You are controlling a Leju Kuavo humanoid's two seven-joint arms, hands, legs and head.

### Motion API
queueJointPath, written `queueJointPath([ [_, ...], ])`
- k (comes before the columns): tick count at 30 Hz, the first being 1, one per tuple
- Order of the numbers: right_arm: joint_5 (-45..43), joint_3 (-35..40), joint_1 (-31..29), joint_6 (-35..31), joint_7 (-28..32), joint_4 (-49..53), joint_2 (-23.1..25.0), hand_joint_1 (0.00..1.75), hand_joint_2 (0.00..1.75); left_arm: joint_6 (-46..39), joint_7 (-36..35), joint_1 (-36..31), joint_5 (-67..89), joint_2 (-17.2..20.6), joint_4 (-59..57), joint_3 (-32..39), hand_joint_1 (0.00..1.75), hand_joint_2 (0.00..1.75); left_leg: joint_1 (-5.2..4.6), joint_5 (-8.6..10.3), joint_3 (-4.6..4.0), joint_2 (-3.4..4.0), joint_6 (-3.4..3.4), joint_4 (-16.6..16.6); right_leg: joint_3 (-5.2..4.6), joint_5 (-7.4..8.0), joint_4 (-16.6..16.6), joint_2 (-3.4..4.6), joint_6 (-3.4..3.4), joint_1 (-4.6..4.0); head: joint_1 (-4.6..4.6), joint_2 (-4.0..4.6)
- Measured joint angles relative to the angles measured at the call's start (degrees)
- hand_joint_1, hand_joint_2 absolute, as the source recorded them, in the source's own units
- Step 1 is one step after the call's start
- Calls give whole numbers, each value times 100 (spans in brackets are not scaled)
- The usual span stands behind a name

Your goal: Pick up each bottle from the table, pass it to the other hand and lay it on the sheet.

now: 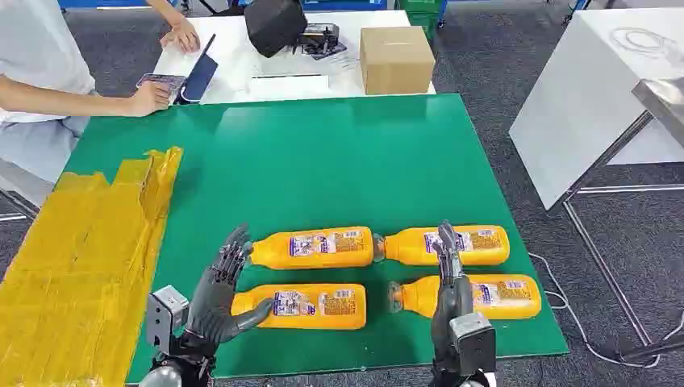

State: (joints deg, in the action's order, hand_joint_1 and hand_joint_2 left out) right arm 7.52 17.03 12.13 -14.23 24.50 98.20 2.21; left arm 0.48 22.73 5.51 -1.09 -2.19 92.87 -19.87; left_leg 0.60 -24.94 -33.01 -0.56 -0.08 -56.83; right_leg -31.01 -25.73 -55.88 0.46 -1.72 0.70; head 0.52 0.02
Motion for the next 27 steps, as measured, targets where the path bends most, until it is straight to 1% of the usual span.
queueJointPath([
  [21,0,0,0,0,0,0,0,0,0,0,0,0,0,0,0,0,0,0,0,0,0,0,0,0,0,0,0,0,0,0,0,0],
  [22,0,0,0,0,0,0,0,0,175,0,0,0,0,0,0,0,0,175,0,0,0,0,0,0,0,0,0,0,0,0,0,0],
  [23,0,0,0,0,0,0,0,0,175,0,0,-1,0,0,0,0,0,175,0,0,0,0,0,0,-1,0,0,0,0,0,0,0],
  [24,0,0,0,0,0,0,0,147,175,0,0,-1,0,0,0,0,162,175,0,0,0,0,0,0,0,0,0,0,0,0,0,0],
  [25,0,0,0,0,0,0,0,173,175,0,0,-1,0,0,0,0,175,175,0,0,0,0,0,0,-1,0,0,0,0,0,0,0],
  [27,0,0,0,0,0,0,0,175,175,0,0,-1,0,0,0,0,175,175,0,0,0,0,0,0,0,0,0,0,0,0,0,0],
])
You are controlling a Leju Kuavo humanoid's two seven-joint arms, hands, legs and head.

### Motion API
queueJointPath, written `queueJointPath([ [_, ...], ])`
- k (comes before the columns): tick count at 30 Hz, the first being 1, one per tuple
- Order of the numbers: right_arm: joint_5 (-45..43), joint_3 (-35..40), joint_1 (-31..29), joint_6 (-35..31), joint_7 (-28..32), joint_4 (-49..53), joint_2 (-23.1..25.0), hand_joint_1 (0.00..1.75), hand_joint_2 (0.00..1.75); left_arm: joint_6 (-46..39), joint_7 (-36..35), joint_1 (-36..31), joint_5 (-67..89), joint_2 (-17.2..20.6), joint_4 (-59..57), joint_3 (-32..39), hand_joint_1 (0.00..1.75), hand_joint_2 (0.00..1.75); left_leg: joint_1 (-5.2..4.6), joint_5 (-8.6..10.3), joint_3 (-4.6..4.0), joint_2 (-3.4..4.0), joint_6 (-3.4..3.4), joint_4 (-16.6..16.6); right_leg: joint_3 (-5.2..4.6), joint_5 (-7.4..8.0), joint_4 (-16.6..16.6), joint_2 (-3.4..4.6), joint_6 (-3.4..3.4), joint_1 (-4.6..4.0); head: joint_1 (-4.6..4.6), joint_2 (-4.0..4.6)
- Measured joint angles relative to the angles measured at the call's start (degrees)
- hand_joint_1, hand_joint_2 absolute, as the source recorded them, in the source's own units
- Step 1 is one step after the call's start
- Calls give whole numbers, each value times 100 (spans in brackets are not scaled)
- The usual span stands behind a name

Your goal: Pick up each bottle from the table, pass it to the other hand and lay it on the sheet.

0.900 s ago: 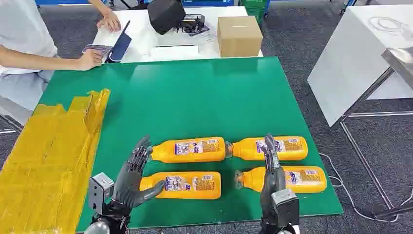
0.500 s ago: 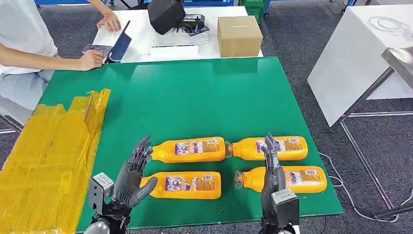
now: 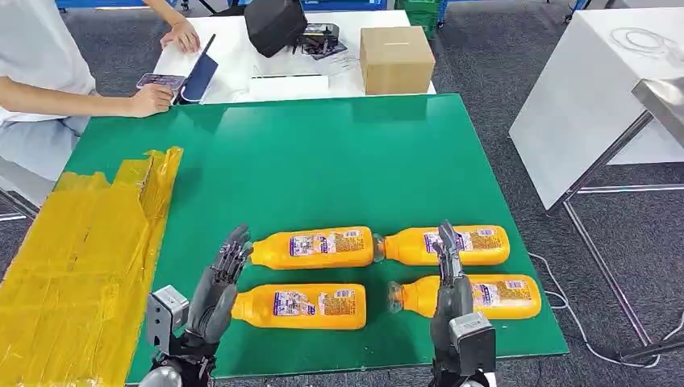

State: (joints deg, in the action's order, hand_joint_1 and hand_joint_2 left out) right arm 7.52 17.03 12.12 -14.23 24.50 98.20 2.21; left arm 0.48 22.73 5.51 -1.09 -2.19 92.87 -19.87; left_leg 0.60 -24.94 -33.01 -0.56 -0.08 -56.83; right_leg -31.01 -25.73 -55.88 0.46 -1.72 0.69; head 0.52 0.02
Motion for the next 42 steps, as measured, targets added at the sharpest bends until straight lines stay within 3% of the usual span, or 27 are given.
queueJointPath([
  [21,-4,0,-1,7,18,0,0,175,175,-20,26,0,7,0,0,0,175,175,0,0,-2,0,0,0,2,0,0,0,0,0,0,0],
  [24,-282,31,-152,273,652,0,50,175,175,-639,983,-6,177,-46,24,11,175,175,0,0,-10,1,0,0,-3,1,-2,1,0,-1,0,0],
  [27,-325,201,-549,269,667,-2,175,175,175,-958,1290,-123,188,-72,146,18,175,175,1,1,6,2,0,0,4,1,-1,1,0,-1,0,0],
  [28,-332,232,-635,265,647,-2,186,148,175,-964,1290,-139,188,-72,170,26,7,175,1,3,6,-8,-1,0,6,1,-1,-4,0,-1,0,0],
  [29,-339,254,-703,260,643,-2,188,21,175,-973,1290,-142,186,-72,188,35,0,175,1,4,4,-11,-1,0,7,1,-2,-8,0,-2,0,0],
  [30,-348,269,-748,258,640,-2,190,0,175,-973,1290,-146,188,-72,197,42,0,175,1,4,3,-9,-1,0,7,1,-2,-7,0,-3,-2,0],
  [39,86,372,-1241,111,238,-59,83,0,175,-1244,1388,-181,243,-59,374,324,0,175,0,3,-2,-7,0,0,5,1,-2,-6,0,-1,0,0],
  [42,659,418,-1459,-40,-215,-171,-26,0,175,-1244,1408,-160,199,-59,426,466,0,175,0,4,-5,-5,0,0,4,1,-3,-6,0,-2,0,0],
])
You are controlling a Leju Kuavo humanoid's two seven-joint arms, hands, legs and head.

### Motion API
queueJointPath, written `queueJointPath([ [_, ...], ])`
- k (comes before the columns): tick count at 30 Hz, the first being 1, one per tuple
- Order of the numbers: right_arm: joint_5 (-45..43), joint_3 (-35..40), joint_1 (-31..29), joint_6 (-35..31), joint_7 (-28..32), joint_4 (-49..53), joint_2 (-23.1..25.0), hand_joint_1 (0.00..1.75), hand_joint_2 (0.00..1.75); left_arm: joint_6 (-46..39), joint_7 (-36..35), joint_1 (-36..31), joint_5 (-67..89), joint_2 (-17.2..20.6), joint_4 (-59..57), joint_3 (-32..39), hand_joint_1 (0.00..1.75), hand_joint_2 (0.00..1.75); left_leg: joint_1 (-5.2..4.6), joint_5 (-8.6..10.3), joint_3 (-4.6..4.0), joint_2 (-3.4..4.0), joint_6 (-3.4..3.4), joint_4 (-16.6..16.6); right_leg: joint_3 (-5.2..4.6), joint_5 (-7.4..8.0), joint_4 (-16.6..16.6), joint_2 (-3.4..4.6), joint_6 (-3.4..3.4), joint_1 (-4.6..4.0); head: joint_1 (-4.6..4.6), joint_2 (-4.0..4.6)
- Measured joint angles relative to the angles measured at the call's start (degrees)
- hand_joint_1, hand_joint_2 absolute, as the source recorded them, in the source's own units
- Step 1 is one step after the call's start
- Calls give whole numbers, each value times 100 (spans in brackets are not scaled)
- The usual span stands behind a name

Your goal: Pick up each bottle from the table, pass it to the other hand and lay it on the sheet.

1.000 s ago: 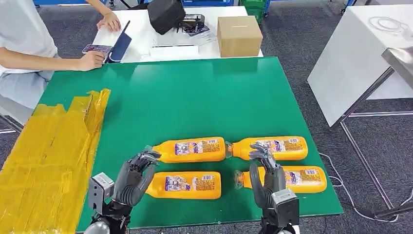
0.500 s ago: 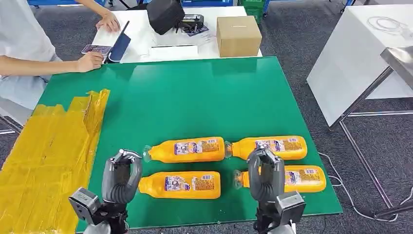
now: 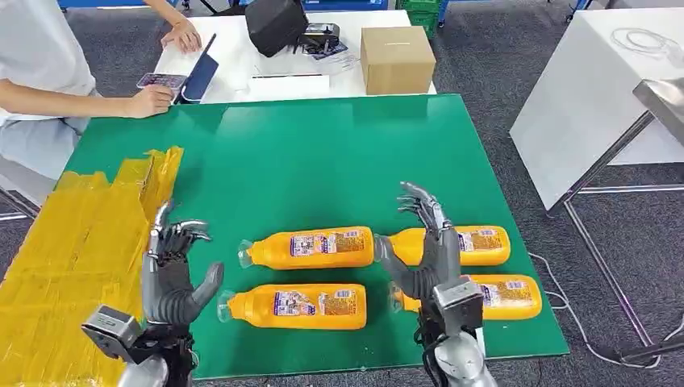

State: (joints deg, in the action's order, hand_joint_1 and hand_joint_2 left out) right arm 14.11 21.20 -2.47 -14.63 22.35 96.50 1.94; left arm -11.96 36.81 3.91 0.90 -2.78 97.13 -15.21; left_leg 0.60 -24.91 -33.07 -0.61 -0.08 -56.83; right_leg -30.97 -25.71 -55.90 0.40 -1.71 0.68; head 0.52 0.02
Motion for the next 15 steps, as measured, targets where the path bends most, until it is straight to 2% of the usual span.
queueJointPath([
  [4,835,81,-411,-50,-614,-350,-184,0,175,77,11,17,-37,-9,57,140,0,175,0,1,2,-3,0,0,2,0,0,-1,0,0,-2,0],
  [9,2232,350,-1160,269,-1383,-1095,-409,0,175,258,-55,-6,-37,-42,68,207,0,175,0,3,3,-1,1,-2,2,2,-1,0,-2,1,0,0],
  [15,3191,781,-2030,641,-1785,-2166,-505,0,175,413,-153,-116,-37,-87,68,207,0,175,0,3,2,-2,1,-3,1,3,-2,-1,-3,1,0,0],
])
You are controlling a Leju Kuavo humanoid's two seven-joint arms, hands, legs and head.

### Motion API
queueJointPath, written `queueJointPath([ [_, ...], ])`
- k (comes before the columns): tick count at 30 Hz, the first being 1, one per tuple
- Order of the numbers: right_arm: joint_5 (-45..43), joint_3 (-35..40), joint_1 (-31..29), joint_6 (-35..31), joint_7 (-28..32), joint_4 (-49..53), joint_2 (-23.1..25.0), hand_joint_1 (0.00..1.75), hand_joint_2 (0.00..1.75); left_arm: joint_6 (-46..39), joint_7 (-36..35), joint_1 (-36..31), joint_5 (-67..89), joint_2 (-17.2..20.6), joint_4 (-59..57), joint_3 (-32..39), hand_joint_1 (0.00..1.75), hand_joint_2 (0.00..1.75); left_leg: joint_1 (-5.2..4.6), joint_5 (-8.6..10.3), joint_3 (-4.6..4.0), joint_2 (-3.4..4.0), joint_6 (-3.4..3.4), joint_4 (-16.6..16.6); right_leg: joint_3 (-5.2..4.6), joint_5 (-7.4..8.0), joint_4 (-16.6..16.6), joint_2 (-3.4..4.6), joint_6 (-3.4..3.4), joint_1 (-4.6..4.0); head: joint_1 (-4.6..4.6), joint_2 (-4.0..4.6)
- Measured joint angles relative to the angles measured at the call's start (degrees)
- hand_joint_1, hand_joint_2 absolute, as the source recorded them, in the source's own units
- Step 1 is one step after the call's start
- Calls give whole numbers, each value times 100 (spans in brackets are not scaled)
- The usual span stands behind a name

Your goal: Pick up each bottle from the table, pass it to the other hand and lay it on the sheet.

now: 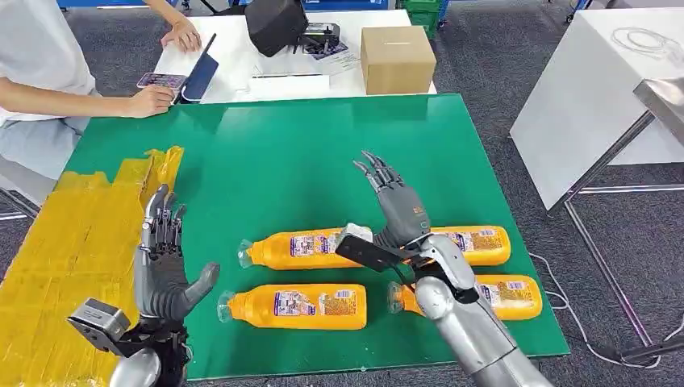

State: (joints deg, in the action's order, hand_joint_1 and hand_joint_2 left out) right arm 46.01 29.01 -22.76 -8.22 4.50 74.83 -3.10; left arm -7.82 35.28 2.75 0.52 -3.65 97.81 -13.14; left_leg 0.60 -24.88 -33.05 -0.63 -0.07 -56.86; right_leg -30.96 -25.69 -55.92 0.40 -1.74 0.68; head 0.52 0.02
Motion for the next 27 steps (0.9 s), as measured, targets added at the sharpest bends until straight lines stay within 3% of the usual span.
queueJointPath([
  [9,677,706,-905,531,-81,-1309,-20,0,175,105,-35,-148,-70,-35,-11,0,0,175,0,0,-2,2,0,0,-4,0,-1,0,0,0,2,0],
  [15,753,1180,-1342,822,177,-2199,179,0,175,153,-44,-311,-162,-63,-109,-48,0,175,1,0,-1,0,0,0,-4,0,-1,0,0,-1,0,0],
  [27,323,1663,-1605,913,490,-3267,562,0,175,159,-50,-520,-288,-101,-358,-157,0,175,0,0,-2,0,0,-1,-6,0,-1,0,0,0,0,0],
])
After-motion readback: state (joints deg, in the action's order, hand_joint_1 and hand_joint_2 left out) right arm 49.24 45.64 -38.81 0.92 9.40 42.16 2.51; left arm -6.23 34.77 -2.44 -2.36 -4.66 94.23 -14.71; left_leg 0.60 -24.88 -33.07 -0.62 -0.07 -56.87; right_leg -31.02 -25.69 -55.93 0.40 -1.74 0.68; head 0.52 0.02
